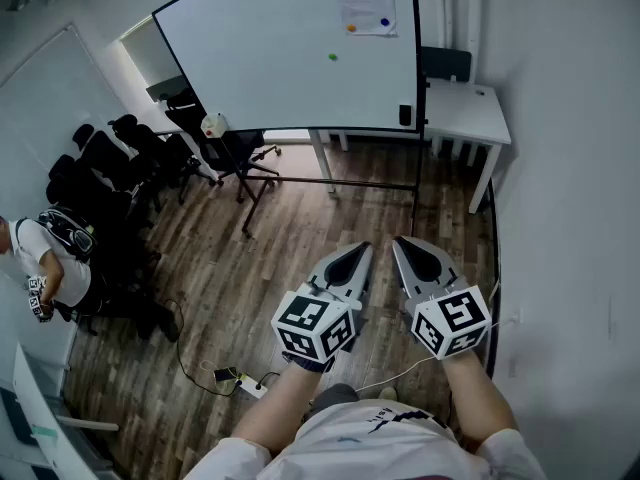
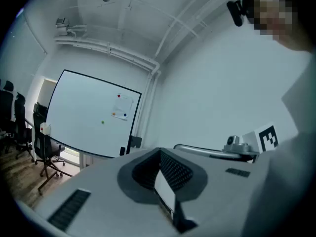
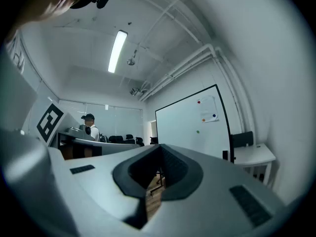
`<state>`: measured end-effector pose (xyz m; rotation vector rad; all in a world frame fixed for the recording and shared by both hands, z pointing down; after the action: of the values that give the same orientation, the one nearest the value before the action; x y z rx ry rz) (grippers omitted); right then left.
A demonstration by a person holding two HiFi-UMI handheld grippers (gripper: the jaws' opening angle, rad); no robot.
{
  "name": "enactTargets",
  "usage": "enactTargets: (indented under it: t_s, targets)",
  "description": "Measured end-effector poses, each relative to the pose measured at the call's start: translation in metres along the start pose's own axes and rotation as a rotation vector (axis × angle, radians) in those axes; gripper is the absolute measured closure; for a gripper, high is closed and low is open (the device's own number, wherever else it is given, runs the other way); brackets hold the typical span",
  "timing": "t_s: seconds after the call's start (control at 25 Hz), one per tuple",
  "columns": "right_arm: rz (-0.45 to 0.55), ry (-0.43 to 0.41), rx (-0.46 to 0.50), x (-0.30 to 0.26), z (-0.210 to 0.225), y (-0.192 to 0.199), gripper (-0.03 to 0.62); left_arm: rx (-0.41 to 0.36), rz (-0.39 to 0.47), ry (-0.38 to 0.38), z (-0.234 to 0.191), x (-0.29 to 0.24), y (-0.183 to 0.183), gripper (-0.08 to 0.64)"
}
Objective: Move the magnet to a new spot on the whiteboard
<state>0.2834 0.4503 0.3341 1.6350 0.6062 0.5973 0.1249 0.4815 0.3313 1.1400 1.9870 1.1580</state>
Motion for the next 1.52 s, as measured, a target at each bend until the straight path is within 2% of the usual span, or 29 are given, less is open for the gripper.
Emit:
enactTargets:
  t_s: [0.28, 0.56, 0.84, 1.0, 1.36, 1.52]
  targets:
    - [0.01, 0.002, 0.001, -0.011, 0.012, 0.0, 0.58, -0.014, 0.007, 0.003, -0.004, -0.016, -0.004, 0.551]
    - [-0.004, -0.006, -0.018, -0.044, 0.033, 0.009, 0.58, -0.004, 0.009, 0.008, -0.036, -0.049, -0.01, 0.551]
    - [0.011, 0.002, -0.04, -0.114, 0.041, 0.019, 0.58, -0.018, 0.03, 0.003, -0.102, -0.075, -0.038, 0.551]
    - [0.013, 0.018, -0.031, -0.169, 0.045, 0.018, 0.579, -0.025, 0.036, 0.008, -0.146, -0.095, -0.065, 0.551]
    - [-0.007, 0.111, -0.005, -0.273, 0.054, 0.016, 0.578, -0.036, 0.023, 0.046, -0.239, -0.137, -0.12, 0.551]
    - [-0.018, 0.119, 0.005, -0.302, 0.057, 0.024, 0.578, -0.028, 0.035, 0.041, -0.269, -0.148, -0.131, 0.551]
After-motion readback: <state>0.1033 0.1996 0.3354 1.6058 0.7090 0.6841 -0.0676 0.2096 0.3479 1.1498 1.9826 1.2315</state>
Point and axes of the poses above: the fingertips, and each gripper's own axes: x backward along the fingers, z to its right, y out of its underside, the point moved 9 cm from there along x, backward along the fingers, and after that the axes turned 15 degrees about x, right-handed, at the moved point
